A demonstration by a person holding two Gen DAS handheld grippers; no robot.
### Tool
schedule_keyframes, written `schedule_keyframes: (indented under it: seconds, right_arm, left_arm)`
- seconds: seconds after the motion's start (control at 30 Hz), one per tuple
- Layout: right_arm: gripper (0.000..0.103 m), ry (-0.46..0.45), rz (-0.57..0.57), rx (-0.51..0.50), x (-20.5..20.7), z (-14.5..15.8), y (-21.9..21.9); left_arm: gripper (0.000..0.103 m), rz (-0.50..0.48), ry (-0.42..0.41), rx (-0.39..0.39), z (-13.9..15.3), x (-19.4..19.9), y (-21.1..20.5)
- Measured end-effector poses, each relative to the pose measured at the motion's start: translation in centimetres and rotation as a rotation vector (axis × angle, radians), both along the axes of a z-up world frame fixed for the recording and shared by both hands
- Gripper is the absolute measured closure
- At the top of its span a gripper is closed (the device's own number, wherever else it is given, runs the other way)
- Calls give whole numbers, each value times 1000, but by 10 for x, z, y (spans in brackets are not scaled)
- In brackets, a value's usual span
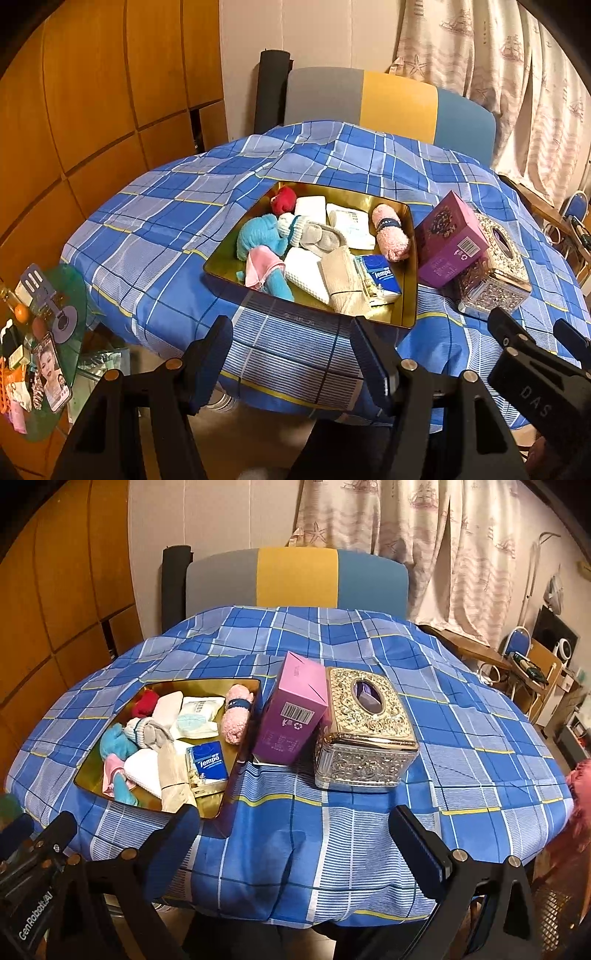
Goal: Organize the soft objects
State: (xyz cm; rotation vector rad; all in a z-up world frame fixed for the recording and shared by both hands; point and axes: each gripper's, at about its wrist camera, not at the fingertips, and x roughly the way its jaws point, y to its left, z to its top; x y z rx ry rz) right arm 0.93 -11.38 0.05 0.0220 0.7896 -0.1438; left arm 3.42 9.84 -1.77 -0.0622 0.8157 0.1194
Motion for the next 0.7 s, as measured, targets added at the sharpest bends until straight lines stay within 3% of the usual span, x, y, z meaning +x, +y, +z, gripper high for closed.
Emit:
schedule_keyframes:
  seconds: [0.7]
  right_arm:
    - [0,9,1,14,0,-2,-3]
  left_arm:
    - [37,-8,-11,17,2,-2,-3]
